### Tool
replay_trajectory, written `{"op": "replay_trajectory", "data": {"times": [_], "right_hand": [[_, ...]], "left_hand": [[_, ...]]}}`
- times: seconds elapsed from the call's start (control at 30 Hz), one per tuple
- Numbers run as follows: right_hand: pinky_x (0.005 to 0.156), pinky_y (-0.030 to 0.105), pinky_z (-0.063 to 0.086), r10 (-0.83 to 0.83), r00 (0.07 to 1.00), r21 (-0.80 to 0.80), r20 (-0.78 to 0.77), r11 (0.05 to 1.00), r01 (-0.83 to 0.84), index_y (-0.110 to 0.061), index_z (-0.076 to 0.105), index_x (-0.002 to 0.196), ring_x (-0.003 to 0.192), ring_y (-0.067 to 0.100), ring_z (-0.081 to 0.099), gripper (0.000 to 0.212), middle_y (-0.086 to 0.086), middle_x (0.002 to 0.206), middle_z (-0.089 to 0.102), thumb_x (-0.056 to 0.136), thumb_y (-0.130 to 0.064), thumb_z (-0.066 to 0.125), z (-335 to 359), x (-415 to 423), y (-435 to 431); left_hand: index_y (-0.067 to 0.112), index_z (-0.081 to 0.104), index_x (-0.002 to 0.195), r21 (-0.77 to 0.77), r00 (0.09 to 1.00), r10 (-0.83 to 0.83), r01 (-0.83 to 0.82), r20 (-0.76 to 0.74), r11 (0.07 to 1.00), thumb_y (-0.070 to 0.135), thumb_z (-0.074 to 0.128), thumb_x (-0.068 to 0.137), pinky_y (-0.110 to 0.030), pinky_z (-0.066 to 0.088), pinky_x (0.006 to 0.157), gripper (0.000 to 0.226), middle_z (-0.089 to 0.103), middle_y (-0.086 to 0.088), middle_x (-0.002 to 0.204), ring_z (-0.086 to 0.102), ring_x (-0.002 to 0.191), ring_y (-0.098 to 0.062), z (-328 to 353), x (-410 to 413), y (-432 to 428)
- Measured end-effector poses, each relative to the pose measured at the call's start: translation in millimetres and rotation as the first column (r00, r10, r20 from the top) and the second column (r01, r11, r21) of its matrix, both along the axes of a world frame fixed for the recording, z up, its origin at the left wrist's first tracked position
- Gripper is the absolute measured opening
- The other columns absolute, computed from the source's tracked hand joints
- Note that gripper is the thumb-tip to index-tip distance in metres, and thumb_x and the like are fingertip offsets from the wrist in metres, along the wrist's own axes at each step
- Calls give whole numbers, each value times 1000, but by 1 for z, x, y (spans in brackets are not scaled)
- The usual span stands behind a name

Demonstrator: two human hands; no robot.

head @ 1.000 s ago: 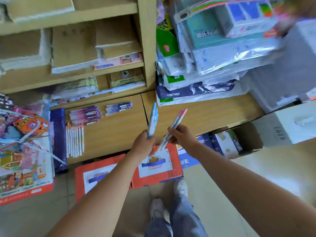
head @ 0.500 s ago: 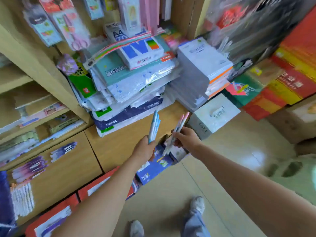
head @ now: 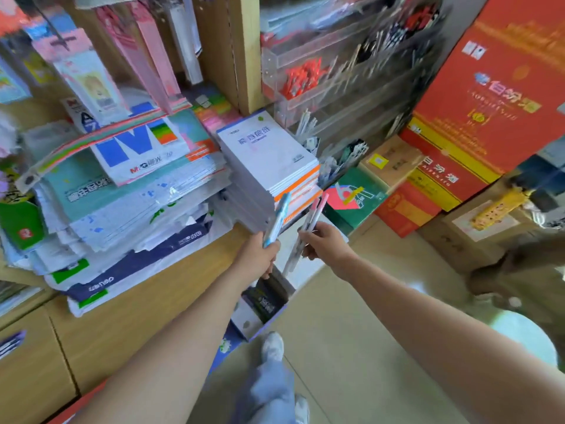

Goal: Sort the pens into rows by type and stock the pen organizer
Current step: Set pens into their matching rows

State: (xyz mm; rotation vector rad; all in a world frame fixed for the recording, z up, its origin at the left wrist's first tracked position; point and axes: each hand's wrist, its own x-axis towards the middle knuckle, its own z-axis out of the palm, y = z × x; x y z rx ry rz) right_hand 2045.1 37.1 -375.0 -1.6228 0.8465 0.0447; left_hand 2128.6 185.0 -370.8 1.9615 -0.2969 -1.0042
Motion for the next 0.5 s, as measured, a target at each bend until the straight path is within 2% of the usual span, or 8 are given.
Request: {"op": "replay_trajectory", "data": {"times": [0.1,0.3,0.43,0.5], "right_hand": [[52,25,46,-29,999,-20,30,999,30,-6,55,87,54,16,56,9,9,68,60,94,-11,55,5,21,-46],[52,24,45,-82,995,-28,58,996,84,-1,57,89,50,12,56,14,10,66,62,95,-14,56,14,66,-126],[52,21,47,-122,991,-40,56,991,124,-7,59,80,47,7,55,16,8,64,62,95,-11,56,18,98,-176],[49,20,47,-140,987,-35,75,989,143,-8,59,78,48,11,56,17,10,64,62,95,-10,56,19,114,-202]], "left_hand": [[13,51,105,-24,999,-30,31,23,999,22,50,97,-23,41,43,13,49,-1,69,44,49,-13,-1,27,-48],[10,53,104,20,991,-82,80,106,997,24,52,94,-36,48,54,17,56,-7,73,49,51,-22,1,82,-131],[9,51,104,12,988,-104,103,114,995,22,52,95,-30,45,49,16,53,-3,71,47,51,-20,3,114,-180],[10,50,103,16,988,-99,98,114,995,24,51,95,-28,42,47,16,52,-3,70,46,51,-18,2,126,-202]]}}
